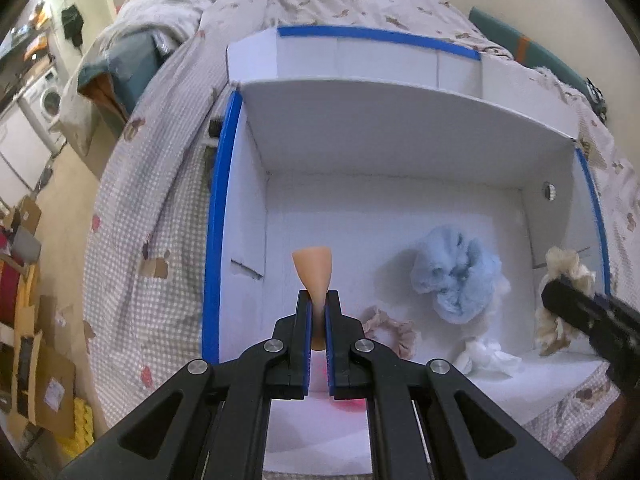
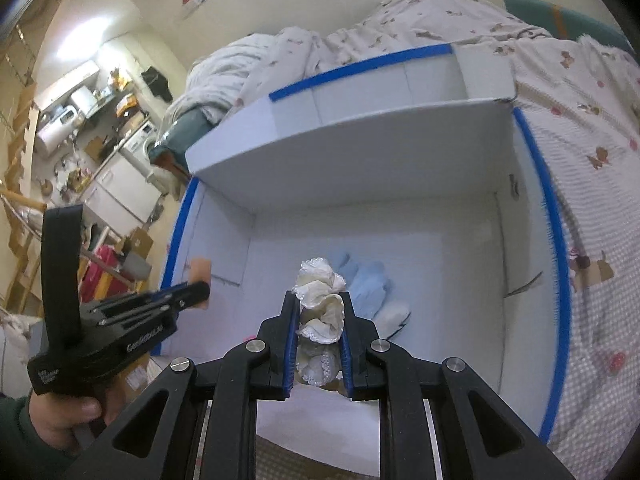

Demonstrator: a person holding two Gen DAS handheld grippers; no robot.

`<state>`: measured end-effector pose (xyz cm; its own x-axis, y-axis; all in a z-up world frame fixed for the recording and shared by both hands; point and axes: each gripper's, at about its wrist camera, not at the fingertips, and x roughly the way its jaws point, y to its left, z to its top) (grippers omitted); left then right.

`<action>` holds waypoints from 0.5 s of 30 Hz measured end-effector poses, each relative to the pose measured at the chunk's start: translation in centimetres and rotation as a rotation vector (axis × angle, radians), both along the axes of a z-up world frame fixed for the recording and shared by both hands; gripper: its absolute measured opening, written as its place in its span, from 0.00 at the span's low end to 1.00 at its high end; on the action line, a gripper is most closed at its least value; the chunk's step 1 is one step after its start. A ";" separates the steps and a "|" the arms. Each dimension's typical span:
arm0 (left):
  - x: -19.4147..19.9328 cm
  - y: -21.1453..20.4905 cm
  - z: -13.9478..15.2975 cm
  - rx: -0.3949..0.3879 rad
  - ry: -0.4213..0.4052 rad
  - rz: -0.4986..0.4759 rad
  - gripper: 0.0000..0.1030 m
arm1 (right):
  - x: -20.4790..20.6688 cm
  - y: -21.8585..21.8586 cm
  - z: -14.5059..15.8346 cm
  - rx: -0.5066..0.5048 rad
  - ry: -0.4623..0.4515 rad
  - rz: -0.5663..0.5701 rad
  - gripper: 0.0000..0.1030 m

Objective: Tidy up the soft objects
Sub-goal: 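Lift both held items and carry them over the box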

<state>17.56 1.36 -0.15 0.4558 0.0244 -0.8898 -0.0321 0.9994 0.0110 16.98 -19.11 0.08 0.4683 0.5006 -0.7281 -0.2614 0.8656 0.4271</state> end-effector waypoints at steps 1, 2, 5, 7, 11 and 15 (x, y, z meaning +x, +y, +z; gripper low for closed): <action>0.1 0.1 -0.2 -0.014 0.008 0.007 0.05 | 0.0 0.3 -0.2 -0.011 0.004 0.008 0.19; 0.2 0.2 -0.5 -0.021 0.014 0.014 0.05 | 0.0 0.6 -0.4 -0.023 0.008 0.016 0.19; 0.3 -0.1 -0.8 -0.014 0.018 0.008 0.05 | -0.1 1.2 -1.1 -0.055 0.023 0.033 0.19; 0.3 -0.5 -0.9 -0.009 0.018 -0.004 0.05 | 0.1 1.5 -1.5 -0.074 0.035 0.037 0.19; 0.1 -1.0 -0.9 -0.001 0.014 -0.023 0.06 | 0.2 1.5 -2.0 -0.093 0.046 0.033 0.19; 0.2 -1.1 -1.2 -0.002 0.030 -0.025 0.08 | 0.2 1.3 -2.2 -0.098 0.052 0.018 0.19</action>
